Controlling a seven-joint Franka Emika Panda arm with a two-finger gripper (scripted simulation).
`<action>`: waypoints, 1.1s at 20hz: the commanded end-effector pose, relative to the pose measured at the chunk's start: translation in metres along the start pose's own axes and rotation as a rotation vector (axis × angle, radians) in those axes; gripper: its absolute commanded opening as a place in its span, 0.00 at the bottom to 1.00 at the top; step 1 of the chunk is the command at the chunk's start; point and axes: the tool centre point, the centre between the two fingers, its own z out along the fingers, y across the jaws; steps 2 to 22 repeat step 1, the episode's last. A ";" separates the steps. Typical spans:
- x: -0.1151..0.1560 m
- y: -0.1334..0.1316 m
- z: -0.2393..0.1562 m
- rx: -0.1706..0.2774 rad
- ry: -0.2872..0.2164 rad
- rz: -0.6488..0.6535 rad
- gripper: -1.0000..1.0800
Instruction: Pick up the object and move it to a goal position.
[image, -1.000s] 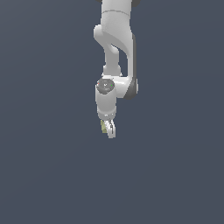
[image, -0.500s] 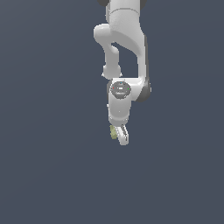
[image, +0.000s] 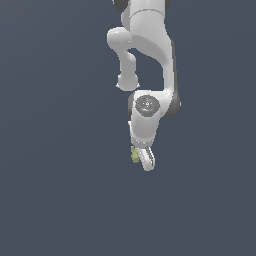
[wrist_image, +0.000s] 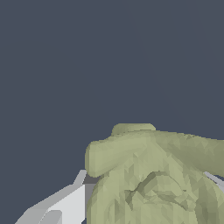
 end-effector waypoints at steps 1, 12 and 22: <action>0.000 -0.002 0.000 0.000 0.000 0.001 0.00; 0.000 -0.002 0.000 0.000 0.000 0.001 0.00; 0.000 -0.002 0.000 0.000 0.000 0.001 0.00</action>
